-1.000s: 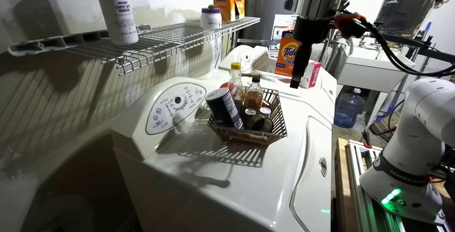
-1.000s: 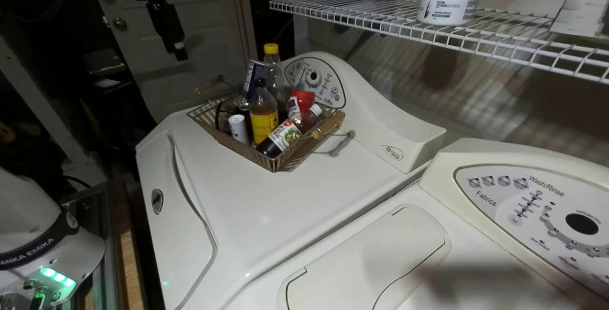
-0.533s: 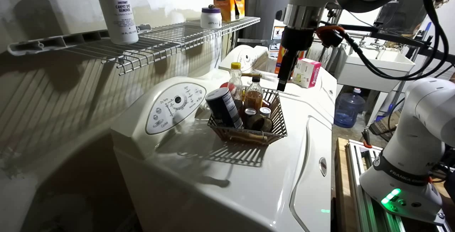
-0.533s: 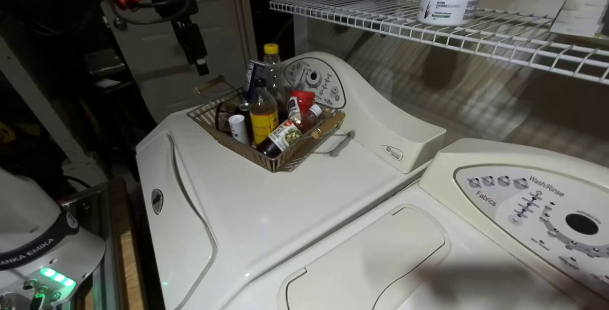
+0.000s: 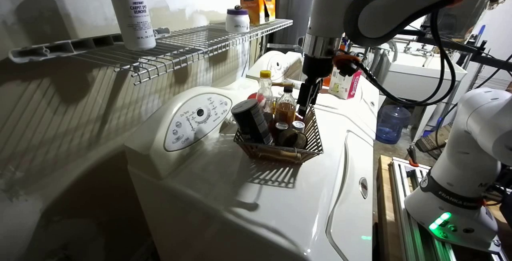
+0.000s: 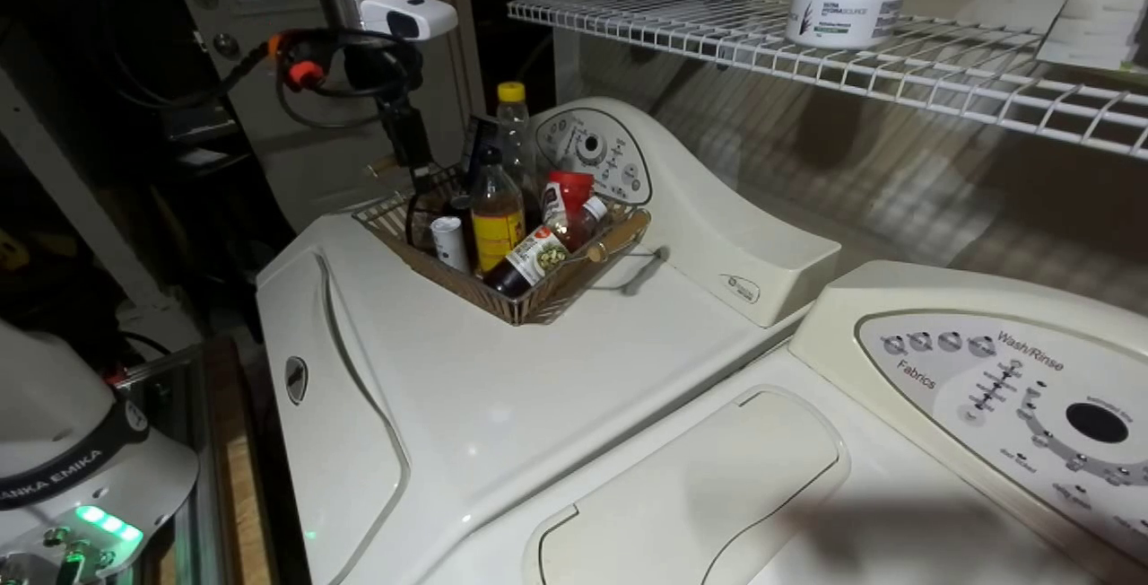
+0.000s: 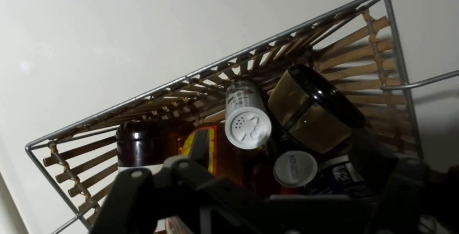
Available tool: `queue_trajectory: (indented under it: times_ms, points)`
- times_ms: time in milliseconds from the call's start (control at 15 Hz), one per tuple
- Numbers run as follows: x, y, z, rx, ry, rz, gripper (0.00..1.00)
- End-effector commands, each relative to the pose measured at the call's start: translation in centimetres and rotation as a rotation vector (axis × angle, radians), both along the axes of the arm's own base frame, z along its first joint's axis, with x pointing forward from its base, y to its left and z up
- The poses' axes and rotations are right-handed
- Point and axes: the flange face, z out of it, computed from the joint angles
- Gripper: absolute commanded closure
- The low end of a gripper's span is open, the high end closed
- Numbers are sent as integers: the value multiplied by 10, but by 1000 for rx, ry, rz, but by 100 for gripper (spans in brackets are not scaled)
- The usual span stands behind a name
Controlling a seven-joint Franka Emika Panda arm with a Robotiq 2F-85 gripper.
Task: Pick up the white bottle and put it on the shelf
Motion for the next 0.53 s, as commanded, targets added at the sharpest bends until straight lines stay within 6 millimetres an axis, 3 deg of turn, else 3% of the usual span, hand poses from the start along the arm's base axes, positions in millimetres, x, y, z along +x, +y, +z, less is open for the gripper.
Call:
queue_trajectory:
  times_ms: [0,467]
  points:
    - [-3,-14,-22,-22,-18,-72,0]
    - [-7,-24,-47,10,-69,-198,0]
